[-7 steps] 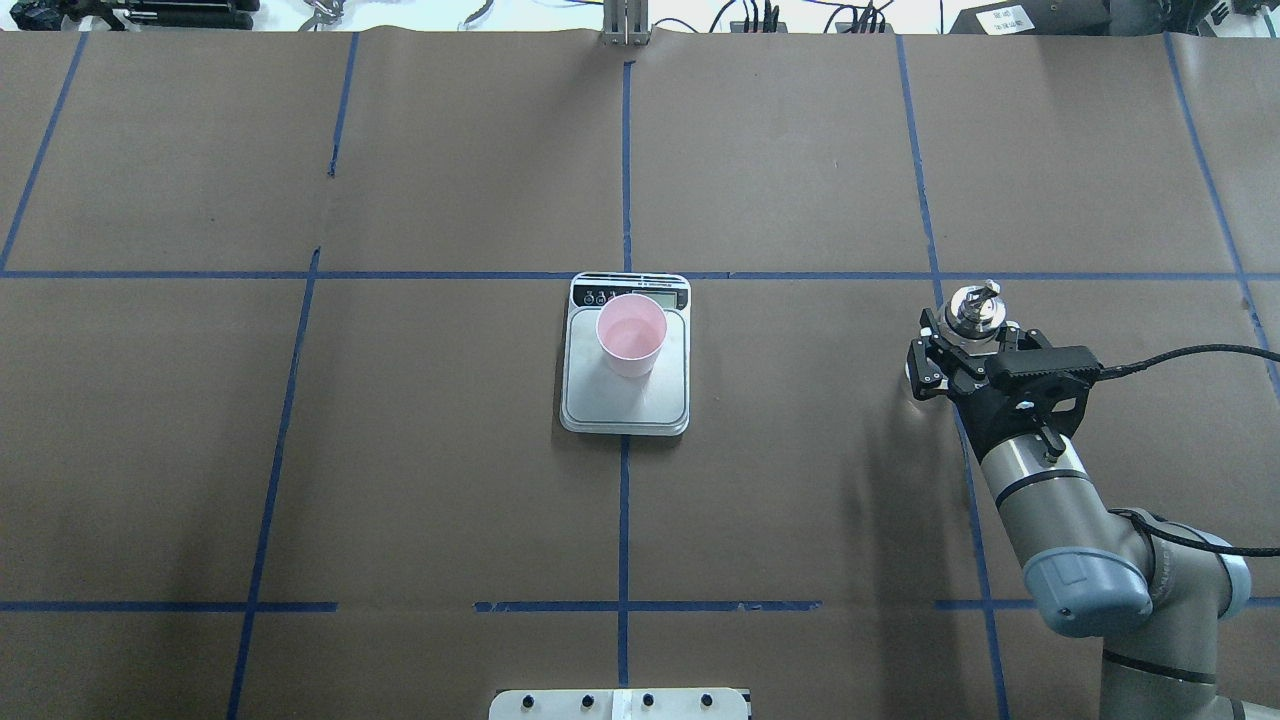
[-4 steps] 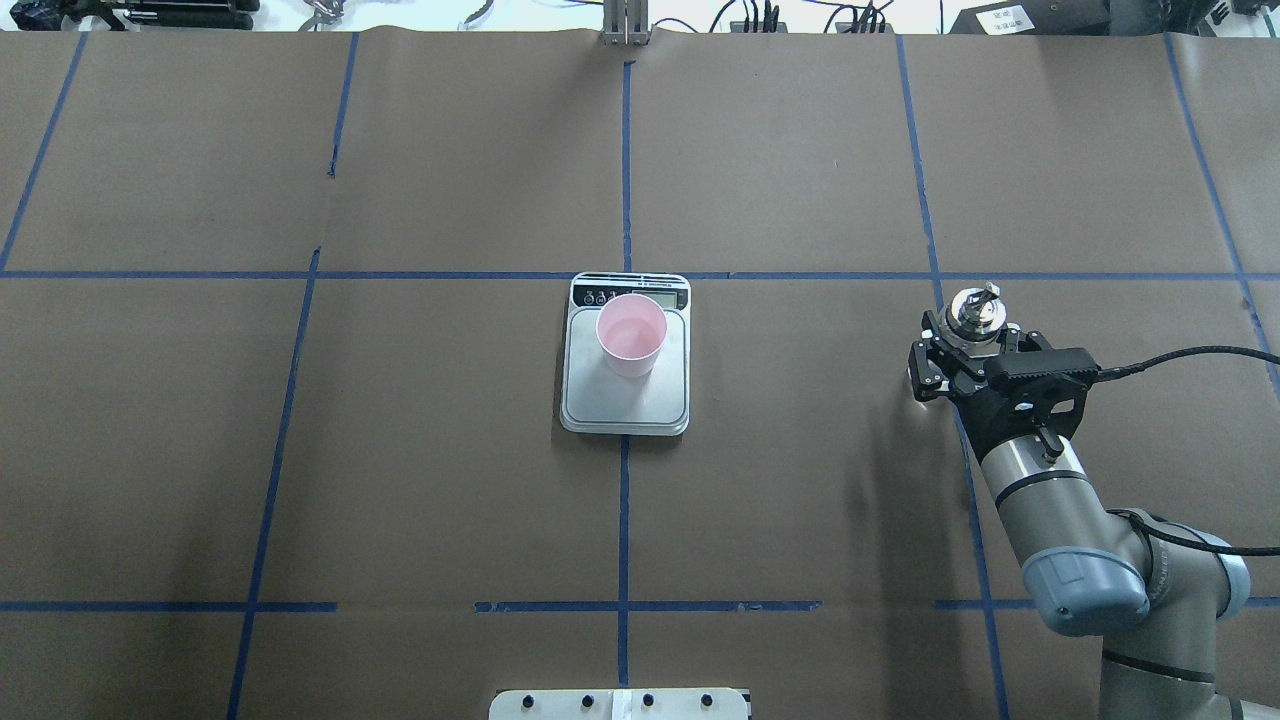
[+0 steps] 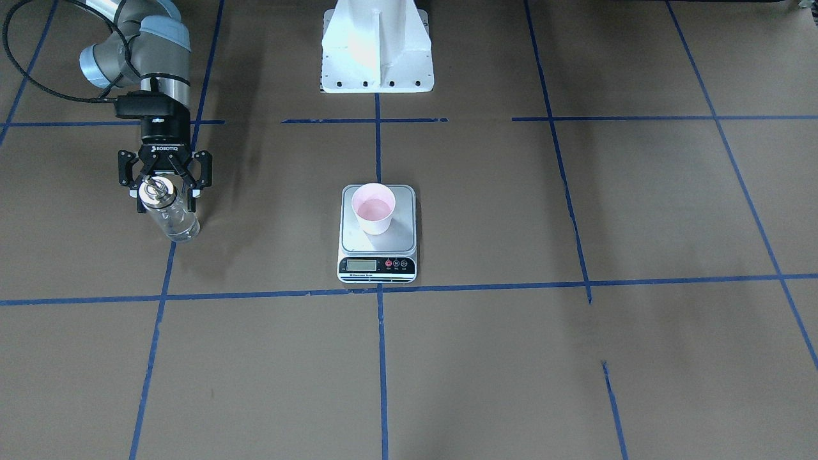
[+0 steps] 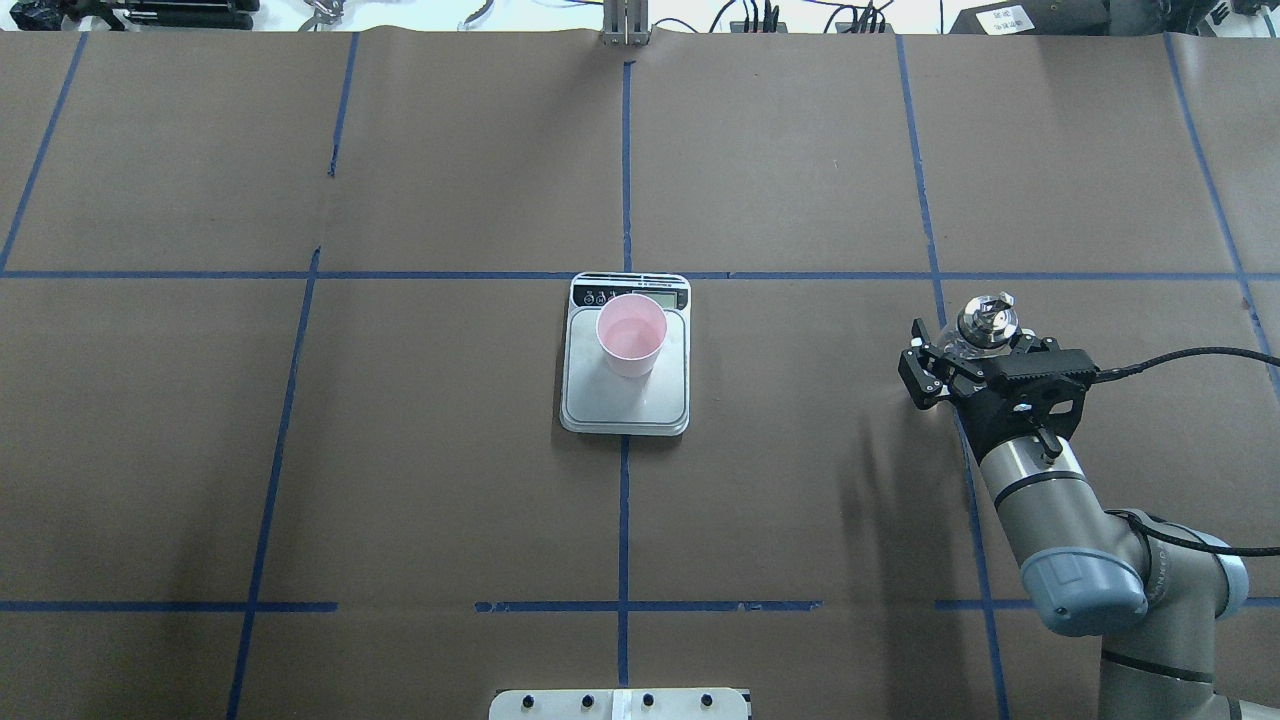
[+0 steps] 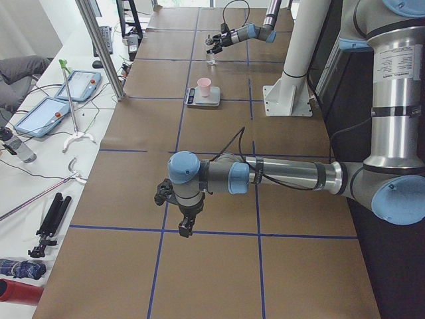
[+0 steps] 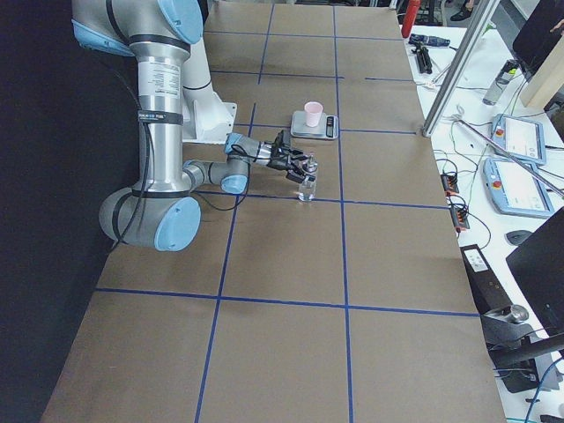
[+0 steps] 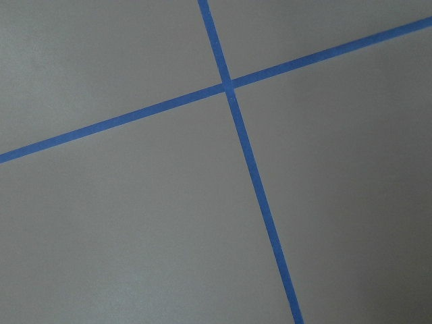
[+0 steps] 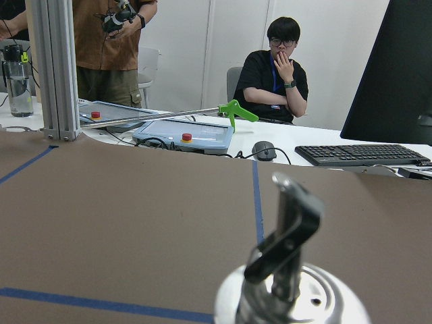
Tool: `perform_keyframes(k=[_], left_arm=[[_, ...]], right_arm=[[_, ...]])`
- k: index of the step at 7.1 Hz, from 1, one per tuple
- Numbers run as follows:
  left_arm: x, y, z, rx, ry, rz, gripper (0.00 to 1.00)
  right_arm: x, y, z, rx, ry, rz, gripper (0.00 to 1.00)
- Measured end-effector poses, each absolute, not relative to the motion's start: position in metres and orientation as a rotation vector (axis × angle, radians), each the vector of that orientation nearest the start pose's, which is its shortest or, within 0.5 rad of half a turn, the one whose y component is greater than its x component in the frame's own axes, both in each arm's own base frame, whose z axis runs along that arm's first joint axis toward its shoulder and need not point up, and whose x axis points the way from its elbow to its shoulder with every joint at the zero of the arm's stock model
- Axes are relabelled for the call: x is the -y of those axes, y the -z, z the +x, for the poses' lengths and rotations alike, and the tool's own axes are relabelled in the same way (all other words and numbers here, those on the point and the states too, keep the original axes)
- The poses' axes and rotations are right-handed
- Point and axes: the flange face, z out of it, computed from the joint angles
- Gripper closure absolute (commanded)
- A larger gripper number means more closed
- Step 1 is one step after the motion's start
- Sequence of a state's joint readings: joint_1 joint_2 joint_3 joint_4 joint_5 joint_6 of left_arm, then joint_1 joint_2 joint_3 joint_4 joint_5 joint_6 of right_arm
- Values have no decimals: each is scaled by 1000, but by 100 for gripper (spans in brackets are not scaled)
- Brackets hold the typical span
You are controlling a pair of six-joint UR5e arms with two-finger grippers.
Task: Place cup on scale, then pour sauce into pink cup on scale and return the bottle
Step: 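Hold the bottle upright with the right gripper beside the scale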
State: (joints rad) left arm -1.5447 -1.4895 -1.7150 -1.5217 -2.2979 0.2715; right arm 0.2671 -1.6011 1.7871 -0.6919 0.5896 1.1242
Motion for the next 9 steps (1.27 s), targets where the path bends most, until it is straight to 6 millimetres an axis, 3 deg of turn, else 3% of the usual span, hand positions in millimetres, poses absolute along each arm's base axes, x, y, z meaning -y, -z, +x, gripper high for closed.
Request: perform_keyframes(k=[5,9], left_arm=[[459,-634,-55,-724,-290,104,0],[460,-633,-55,-724,-291,108,0]], right_arm=[[332,-457,-393,594,-368,1162,0],[332,-470,-387,567,-392,1175,0]])
